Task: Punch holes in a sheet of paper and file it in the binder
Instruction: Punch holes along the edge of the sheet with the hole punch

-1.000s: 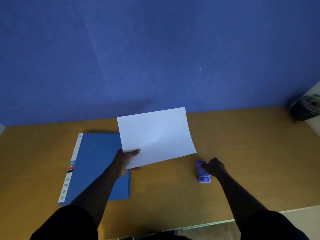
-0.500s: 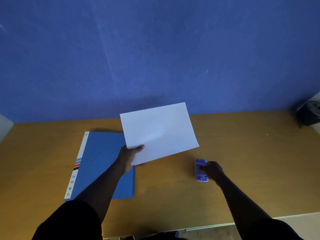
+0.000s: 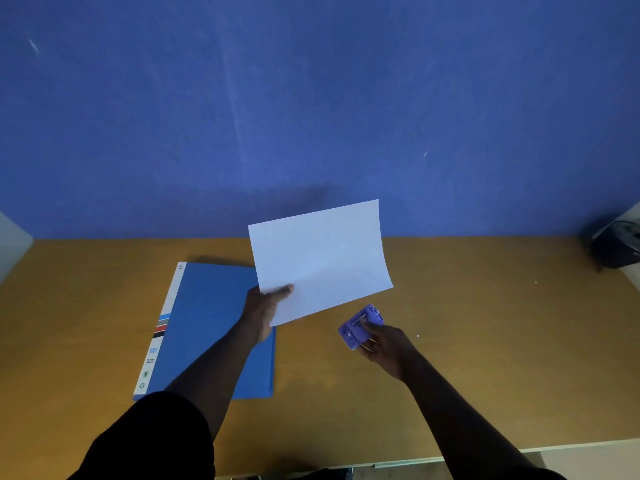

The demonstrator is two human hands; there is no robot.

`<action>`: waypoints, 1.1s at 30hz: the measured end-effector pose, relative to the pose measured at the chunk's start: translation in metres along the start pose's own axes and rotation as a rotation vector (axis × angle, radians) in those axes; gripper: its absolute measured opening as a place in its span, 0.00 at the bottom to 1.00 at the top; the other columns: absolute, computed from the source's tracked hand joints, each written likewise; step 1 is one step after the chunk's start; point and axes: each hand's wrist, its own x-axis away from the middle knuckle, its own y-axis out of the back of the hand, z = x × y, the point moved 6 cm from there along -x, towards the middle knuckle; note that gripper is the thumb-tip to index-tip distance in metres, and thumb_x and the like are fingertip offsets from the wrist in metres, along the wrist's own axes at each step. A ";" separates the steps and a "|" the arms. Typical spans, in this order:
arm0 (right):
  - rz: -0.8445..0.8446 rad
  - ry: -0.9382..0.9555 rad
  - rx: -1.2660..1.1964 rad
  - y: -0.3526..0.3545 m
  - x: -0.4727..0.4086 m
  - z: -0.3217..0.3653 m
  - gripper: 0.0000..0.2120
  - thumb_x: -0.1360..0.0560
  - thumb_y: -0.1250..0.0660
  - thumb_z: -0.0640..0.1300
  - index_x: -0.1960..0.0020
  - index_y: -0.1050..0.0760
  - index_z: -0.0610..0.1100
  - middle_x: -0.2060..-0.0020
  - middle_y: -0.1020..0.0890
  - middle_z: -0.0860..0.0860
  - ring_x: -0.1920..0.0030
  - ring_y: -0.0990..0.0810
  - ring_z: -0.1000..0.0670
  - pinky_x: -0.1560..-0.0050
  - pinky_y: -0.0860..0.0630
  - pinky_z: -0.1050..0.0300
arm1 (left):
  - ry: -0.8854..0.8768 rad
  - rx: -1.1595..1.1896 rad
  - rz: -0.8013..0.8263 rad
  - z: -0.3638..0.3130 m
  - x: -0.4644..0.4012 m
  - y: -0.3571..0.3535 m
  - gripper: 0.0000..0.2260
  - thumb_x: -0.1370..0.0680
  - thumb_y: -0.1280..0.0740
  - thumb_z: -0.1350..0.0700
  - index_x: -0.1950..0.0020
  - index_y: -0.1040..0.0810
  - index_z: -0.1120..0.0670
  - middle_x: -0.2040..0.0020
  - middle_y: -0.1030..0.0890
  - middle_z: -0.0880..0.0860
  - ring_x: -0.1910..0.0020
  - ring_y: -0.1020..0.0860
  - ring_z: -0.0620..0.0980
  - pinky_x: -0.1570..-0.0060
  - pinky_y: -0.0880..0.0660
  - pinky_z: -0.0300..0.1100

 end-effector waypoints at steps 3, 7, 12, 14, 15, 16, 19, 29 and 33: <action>0.023 0.007 -0.097 -0.018 0.003 -0.001 0.17 0.25 0.30 0.38 0.37 0.27 0.37 0.43 0.18 0.38 0.45 0.17 0.40 0.49 0.19 0.47 | -0.010 -0.003 -0.023 0.001 -0.002 0.001 0.12 0.31 0.22 0.60 0.50 0.18 0.54 0.51 0.16 0.56 0.51 0.19 0.60 0.58 0.20 0.66; 0.054 0.035 -0.108 -0.036 0.007 0.000 0.16 0.24 0.30 0.39 0.38 0.27 0.38 0.44 0.18 0.38 0.46 0.17 0.40 0.50 0.19 0.48 | -0.016 0.001 -0.027 0.005 -0.005 0.003 0.11 0.31 0.23 0.60 0.51 0.18 0.53 0.52 0.16 0.54 0.52 0.18 0.57 0.53 0.20 0.63; 0.085 0.067 -0.137 -0.052 0.011 0.003 0.18 0.25 0.29 0.40 0.37 0.27 0.38 0.44 0.17 0.39 0.46 0.17 0.41 0.50 0.18 0.48 | -0.018 0.021 -0.019 0.006 -0.004 0.004 0.09 0.32 0.22 0.60 0.54 0.17 0.53 0.57 0.14 0.51 0.57 0.17 0.53 0.63 0.19 0.50; 0.086 0.076 -0.142 -0.055 0.012 0.004 0.19 0.25 0.29 0.40 0.36 0.27 0.38 0.42 0.18 0.38 0.45 0.17 0.40 0.48 0.19 0.47 | -0.022 0.031 -0.015 0.005 -0.003 0.004 0.09 0.32 0.22 0.60 0.54 0.17 0.53 0.58 0.14 0.49 0.56 0.17 0.53 0.65 0.20 0.48; 0.085 0.079 -0.148 -0.057 0.012 0.005 0.20 0.25 0.29 0.40 0.36 0.27 0.38 0.42 0.18 0.38 0.45 0.18 0.40 0.48 0.19 0.47 | -0.026 0.037 -0.013 0.004 -0.003 0.004 0.09 0.32 0.22 0.60 0.53 0.17 0.53 0.57 0.14 0.49 0.56 0.17 0.53 0.66 0.20 0.48; 0.083 0.084 -0.154 -0.058 0.012 0.005 0.20 0.26 0.29 0.41 0.36 0.27 0.38 0.42 0.18 0.38 0.45 0.18 0.40 0.47 0.19 0.46 | -0.029 0.042 -0.013 0.003 -0.003 0.004 0.10 0.32 0.22 0.60 0.53 0.17 0.53 0.57 0.14 0.50 0.55 0.17 0.54 0.66 0.20 0.48; 0.077 0.091 -0.153 -0.060 0.013 0.007 0.20 0.26 0.29 0.41 0.36 0.27 0.39 0.44 0.17 0.39 0.46 0.17 0.41 0.49 0.19 0.47 | -0.037 0.052 -0.015 0.002 -0.002 0.004 0.10 0.32 0.22 0.60 0.53 0.17 0.53 0.56 0.14 0.50 0.55 0.17 0.54 0.67 0.20 0.49; 0.034 0.129 -0.193 -0.064 0.011 0.013 0.20 0.26 0.28 0.43 0.37 0.27 0.40 0.43 0.19 0.39 0.45 0.17 0.42 0.54 0.19 0.50 | -0.040 0.041 0.029 0.004 0.005 -0.005 0.12 0.33 0.22 0.60 0.51 0.17 0.54 0.53 0.15 0.55 0.56 0.17 0.58 0.66 0.19 0.54; 0.034 0.134 -0.198 -0.065 0.009 0.014 0.20 0.26 0.28 0.43 0.37 0.28 0.40 0.43 0.19 0.39 0.44 0.18 0.41 0.51 0.19 0.49 | -0.036 0.046 0.028 0.003 0.007 -0.007 0.15 0.35 0.21 0.60 0.50 0.18 0.55 0.50 0.16 0.59 0.53 0.18 0.61 0.62 0.20 0.62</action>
